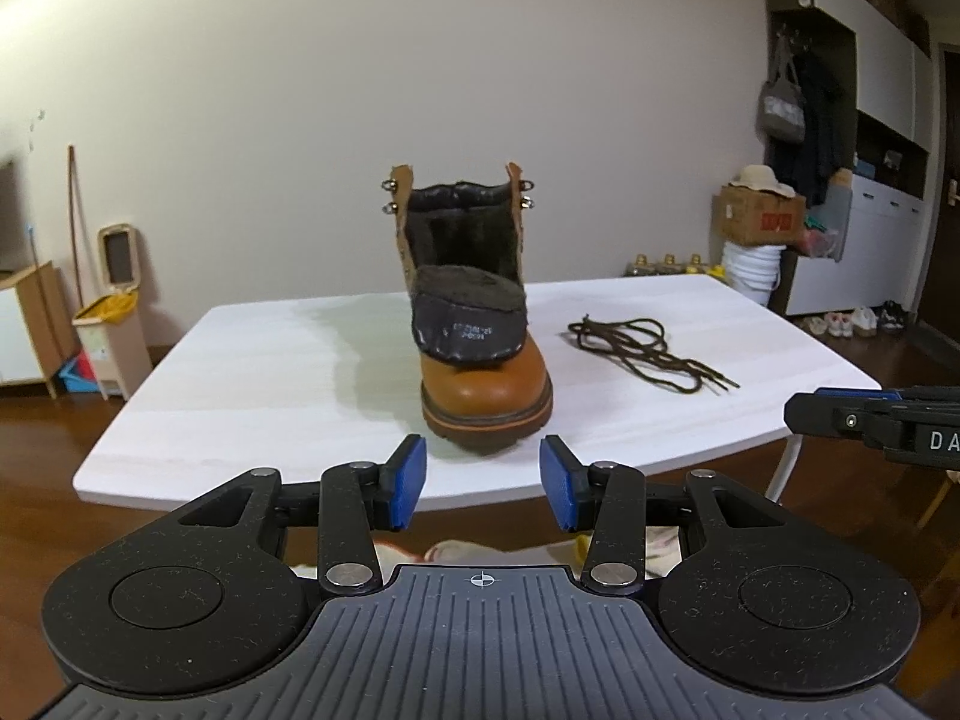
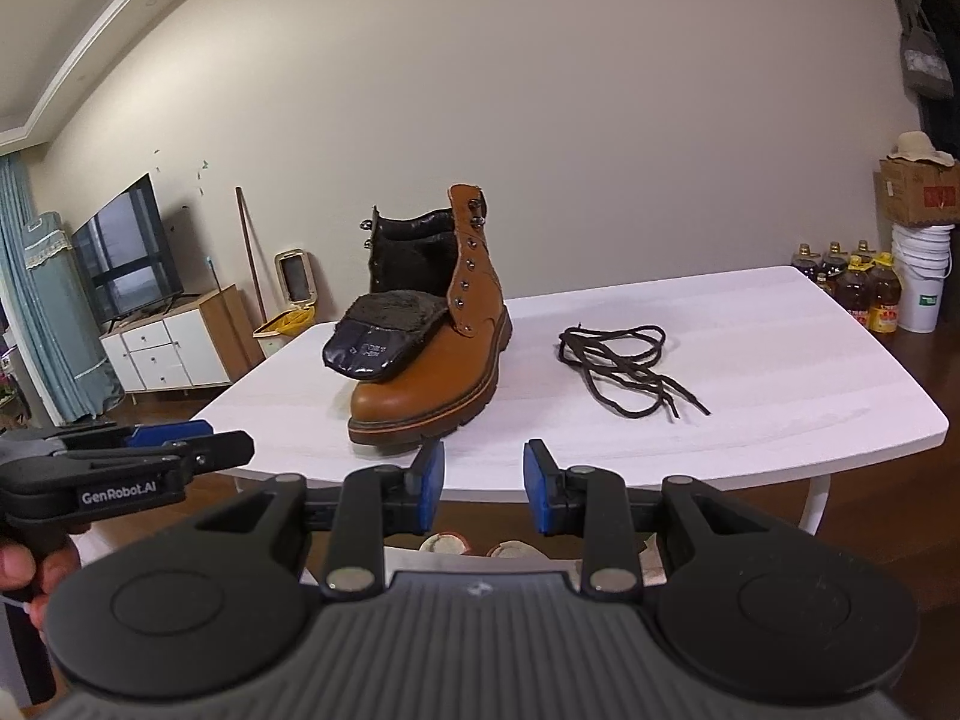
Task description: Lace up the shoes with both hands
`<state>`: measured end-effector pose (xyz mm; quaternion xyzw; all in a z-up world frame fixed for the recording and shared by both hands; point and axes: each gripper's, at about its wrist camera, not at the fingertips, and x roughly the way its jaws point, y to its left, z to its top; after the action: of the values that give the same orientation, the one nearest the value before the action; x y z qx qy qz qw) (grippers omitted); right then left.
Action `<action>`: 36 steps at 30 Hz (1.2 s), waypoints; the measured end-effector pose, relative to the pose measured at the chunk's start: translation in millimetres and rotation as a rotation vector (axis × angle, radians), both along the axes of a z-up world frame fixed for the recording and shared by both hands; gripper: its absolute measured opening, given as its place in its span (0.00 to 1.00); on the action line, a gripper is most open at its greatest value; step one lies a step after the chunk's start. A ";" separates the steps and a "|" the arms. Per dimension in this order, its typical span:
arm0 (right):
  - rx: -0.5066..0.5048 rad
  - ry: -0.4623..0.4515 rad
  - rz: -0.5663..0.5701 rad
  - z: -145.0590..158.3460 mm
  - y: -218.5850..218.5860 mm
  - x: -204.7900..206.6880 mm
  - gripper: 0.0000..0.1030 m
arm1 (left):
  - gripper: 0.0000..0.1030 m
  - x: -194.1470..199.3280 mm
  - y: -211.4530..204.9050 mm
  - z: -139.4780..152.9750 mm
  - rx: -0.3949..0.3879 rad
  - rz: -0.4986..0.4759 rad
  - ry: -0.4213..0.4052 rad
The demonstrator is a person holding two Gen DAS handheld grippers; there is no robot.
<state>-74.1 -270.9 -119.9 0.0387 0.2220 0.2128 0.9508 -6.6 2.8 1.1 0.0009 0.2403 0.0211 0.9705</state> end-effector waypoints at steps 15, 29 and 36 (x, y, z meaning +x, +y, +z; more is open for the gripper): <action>0.011 -0.010 -0.003 -2.6 0.3 -0.6 0.31 | 0.44 -4.8 -1.2 -0.2 0.003 -0.017 0.002; 0.007 -0.004 -0.003 -6.0 3.0 0.2 0.31 | 0.44 1.7 3.0 -4.0 0.004 -0.021 0.010; -0.004 -0.007 0.012 -4.6 10.4 3.0 0.31 | 0.44 6.9 8.2 -6.9 0.005 -0.013 0.012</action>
<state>-71.0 -260.5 -124.6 0.0348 0.2191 0.2180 0.9504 0.3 11.0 -5.9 0.0052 0.2459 0.0154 0.9692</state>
